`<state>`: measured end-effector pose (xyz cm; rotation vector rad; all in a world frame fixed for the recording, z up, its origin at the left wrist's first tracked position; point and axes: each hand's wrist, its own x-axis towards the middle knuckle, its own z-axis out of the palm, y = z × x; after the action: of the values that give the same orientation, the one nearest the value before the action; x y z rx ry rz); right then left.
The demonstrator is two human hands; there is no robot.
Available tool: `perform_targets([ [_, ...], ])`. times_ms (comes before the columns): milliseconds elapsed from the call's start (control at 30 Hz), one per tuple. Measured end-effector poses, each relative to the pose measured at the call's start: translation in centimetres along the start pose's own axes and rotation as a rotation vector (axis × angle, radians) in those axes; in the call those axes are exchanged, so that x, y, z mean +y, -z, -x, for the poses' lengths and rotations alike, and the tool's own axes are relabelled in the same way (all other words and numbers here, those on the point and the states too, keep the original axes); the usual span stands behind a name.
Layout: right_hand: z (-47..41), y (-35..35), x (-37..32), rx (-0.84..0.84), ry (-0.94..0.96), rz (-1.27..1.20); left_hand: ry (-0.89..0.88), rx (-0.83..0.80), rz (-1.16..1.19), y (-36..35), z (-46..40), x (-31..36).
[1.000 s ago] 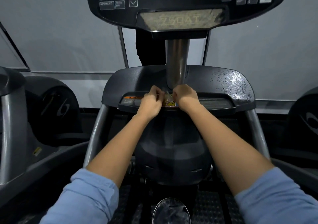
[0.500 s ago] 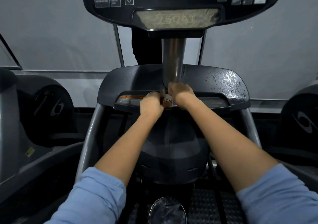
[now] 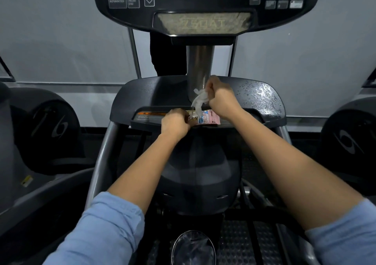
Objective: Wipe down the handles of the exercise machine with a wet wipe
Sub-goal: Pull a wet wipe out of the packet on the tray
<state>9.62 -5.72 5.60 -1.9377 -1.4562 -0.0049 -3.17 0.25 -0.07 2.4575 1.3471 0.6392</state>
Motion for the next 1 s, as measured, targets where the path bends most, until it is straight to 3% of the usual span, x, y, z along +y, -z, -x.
perform_targets([
  [100,1.0,1.6,-0.1,0.059,0.009,-0.025,-0.035,-0.029,0.096,0.5,0.6,0.0],
  [200,1.9,3.3,-0.9,0.046,-0.075,-0.097,-0.071,0.047,0.291,1.9,1.8,0.6],
  [300,4.1,5.2,-2.1,0.003,-0.09,-0.253,-0.106,0.111,0.625,4.5,4.0,2.4],
  [367,6.5,6.7,-3.3,-0.003,-0.095,-0.354,-0.132,0.018,0.832,6.7,6.0,3.8],
  [533,13.6,10.4,-6.5,0.046,-0.197,-0.615,-0.281,-0.07,0.797,10.7,11.8,5.1],
  [700,22.1,14.1,-9.4,0.139,-0.323,-0.944,-0.23,-0.072,0.867,13.9,19.1,5.0],
  [867,31.7,16.2,-11.8,0.153,-0.403,-0.665,-0.101,-0.172,1.172,16.3,27.5,6.9],
  [1000,39.2,17.3,-14.2,0.199,-0.353,-0.572,-0.353,-0.232,1.047,16.4,33.6,10.7],
])
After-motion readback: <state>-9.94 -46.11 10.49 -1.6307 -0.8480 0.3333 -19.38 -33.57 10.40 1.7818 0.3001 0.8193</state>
